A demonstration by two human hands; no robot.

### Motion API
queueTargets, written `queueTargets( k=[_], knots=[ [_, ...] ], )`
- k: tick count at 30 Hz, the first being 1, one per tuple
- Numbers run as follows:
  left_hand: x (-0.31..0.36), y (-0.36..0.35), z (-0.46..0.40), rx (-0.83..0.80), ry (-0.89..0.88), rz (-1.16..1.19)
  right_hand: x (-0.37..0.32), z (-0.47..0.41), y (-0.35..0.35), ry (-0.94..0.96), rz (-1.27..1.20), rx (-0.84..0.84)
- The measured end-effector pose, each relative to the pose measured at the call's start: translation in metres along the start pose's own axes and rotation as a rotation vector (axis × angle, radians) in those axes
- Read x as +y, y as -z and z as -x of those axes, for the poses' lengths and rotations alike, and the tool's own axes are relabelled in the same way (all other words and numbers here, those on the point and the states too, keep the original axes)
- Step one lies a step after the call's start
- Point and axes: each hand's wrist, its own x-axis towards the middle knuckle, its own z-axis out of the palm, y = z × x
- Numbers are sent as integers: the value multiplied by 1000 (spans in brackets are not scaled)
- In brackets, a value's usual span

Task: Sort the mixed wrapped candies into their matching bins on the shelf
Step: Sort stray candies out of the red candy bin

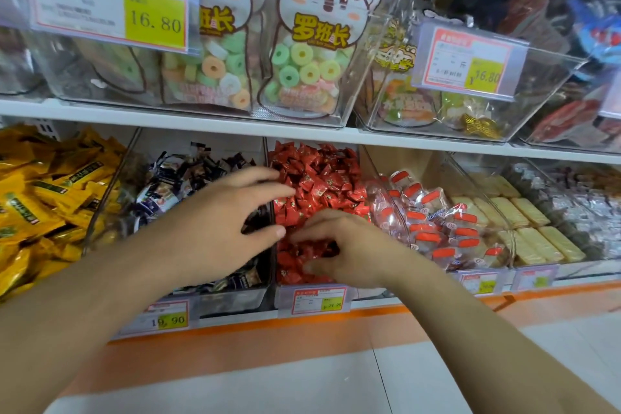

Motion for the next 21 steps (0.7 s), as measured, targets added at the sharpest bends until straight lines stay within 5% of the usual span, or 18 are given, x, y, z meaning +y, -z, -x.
queueTargets(
  k=[8, 18, 21],
  knots=[
    [-4, -13, -11, -160, -17, -77, 22, -1, 7, -150, 221, 141],
    [-4, -17, -12, -148, -13, -92, 8, 14, 33, -280, 111, 252],
    [-5, -18, -12, -144, -15, -92, -2, 14, 13, -351, 89, 164]
  ],
)
